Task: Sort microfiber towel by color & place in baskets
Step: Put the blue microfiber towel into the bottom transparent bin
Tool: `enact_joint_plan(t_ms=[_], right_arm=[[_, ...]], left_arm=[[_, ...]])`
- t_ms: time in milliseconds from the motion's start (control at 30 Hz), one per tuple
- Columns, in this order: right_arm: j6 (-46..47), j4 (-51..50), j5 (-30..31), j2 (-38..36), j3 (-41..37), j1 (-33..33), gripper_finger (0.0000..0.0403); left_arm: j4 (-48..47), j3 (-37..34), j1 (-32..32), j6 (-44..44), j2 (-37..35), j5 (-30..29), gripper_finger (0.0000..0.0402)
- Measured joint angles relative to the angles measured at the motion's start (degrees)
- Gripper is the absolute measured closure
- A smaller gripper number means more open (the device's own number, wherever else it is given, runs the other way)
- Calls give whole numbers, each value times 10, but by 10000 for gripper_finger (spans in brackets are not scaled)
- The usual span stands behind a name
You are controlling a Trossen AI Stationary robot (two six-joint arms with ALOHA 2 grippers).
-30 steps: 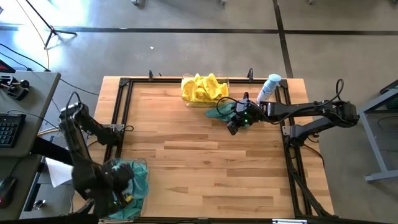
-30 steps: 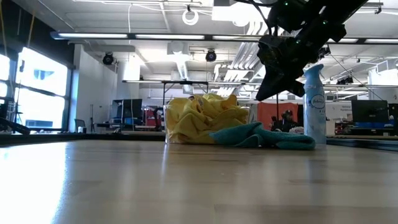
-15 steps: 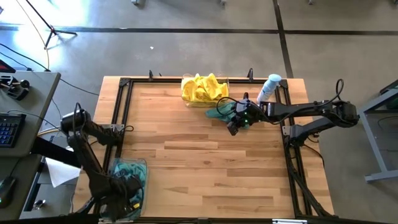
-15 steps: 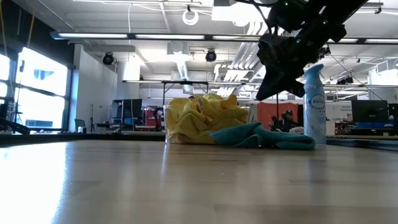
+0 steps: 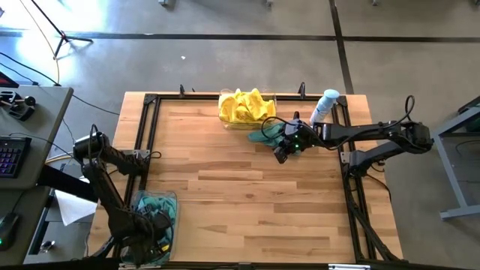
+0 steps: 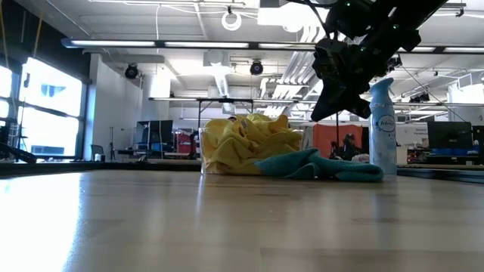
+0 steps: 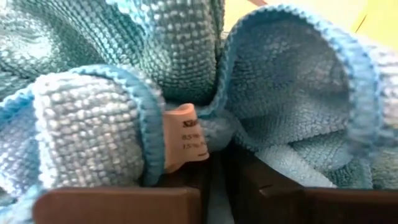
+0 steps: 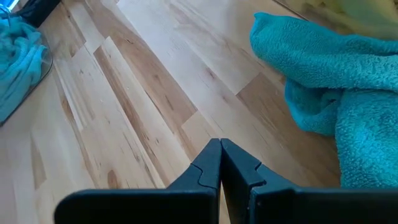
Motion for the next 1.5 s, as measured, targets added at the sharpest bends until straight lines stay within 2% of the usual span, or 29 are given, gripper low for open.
enact_joint_plan(t_ms=[300, 467, 733, 967, 1067, 1200, 1267, 1367, 1500], right_arm=[[0, 0, -1, 0, 0, 0, 399], [0, -1, -13, 0, 0, 0, 399], [-4, -2, -13, 0, 0, 0, 399], [-16, -2, -13, 0, 0, 0, 399], [-21, -3, -13, 0, 0, 0, 399], [-26, -4, -12, 0, 0, 0, 399], [-26, -4, -13, 0, 0, 0, 399], [-30, -4, -12, 0, 0, 0, 399], [-31, -4, -12, 0, 0, 0, 399]], left_arm=[[3, 1, 13, -27, -8, 7, 302], [-5, -1, 28, -19, -55, 27, 300], [-25, -1, 32, -108, -172, 27, 301], [-19, 0, 33, -152, -228, 19, 304], [-12, 4, 33, -144, -233, -11, 308], [14, 24, 33, -86, -233, -74, 310], [9, 33, 34, -69, -234, -81, 310], [-24, 49, 33, -66, -234, -62, 311], [-117, 75, 32, -96, -234, 19, 319]])
